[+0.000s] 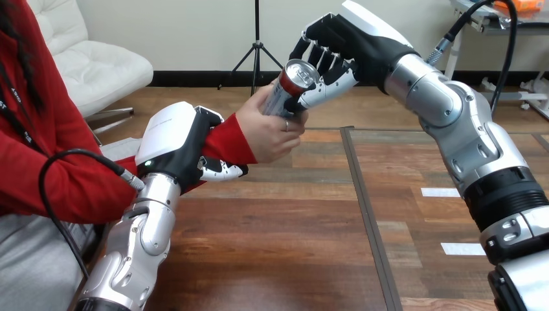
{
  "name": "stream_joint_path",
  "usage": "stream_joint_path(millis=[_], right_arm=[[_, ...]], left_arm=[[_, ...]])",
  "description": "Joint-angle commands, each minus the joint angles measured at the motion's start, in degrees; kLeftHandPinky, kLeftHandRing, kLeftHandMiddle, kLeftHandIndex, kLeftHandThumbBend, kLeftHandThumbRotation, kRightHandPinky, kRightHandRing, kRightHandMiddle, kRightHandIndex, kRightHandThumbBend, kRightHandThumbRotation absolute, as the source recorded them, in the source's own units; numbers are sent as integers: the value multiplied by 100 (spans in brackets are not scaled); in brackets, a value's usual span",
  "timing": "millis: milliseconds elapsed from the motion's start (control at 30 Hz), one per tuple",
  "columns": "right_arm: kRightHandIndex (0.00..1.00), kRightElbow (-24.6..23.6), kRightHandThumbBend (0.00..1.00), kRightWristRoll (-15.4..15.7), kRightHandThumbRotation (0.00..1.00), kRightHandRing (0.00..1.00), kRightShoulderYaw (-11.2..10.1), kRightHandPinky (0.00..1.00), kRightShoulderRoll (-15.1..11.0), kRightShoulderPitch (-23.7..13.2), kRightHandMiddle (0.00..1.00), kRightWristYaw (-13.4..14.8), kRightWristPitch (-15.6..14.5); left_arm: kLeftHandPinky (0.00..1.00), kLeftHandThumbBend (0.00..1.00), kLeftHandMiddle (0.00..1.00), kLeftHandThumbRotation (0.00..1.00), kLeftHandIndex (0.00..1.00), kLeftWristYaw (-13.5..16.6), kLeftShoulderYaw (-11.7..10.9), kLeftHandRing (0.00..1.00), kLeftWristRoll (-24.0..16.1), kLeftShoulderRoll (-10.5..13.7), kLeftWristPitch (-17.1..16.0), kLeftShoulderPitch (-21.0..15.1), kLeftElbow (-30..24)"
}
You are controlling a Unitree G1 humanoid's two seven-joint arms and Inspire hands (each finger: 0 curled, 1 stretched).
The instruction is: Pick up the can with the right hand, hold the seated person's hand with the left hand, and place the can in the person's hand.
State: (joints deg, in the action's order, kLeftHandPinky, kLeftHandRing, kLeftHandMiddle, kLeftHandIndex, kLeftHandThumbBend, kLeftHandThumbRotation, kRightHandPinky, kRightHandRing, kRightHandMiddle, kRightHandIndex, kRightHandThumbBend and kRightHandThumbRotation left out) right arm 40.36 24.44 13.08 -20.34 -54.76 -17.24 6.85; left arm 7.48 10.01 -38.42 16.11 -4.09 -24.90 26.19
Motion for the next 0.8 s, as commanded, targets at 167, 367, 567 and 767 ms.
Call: stream_joint_path(millis=[167,367,567,767], right_arm=[[59,-698,62,-439,15,57,-188,48,171,-351,61,-135,144],[63,-688,57,-483,26,63,-183,53,146,-316,65,-132,178],[66,-725,54,-522,41,66,-192,56,129,-272,68,-158,136],[69,-757,58,-637,61,66,-253,57,125,-206,69,-234,122]], left_arm=[[27,61,39,1,37,568,-249,33,202,-269,-320,-1342,-1481],[31,59,43,8,41,511,-230,38,102,-226,-218,-1274,-1602],[36,64,47,15,46,410,-246,43,138,-182,-209,-1193,-1695],[42,70,53,25,52,262,-243,50,153,-80,-222,-1084,-1810]])
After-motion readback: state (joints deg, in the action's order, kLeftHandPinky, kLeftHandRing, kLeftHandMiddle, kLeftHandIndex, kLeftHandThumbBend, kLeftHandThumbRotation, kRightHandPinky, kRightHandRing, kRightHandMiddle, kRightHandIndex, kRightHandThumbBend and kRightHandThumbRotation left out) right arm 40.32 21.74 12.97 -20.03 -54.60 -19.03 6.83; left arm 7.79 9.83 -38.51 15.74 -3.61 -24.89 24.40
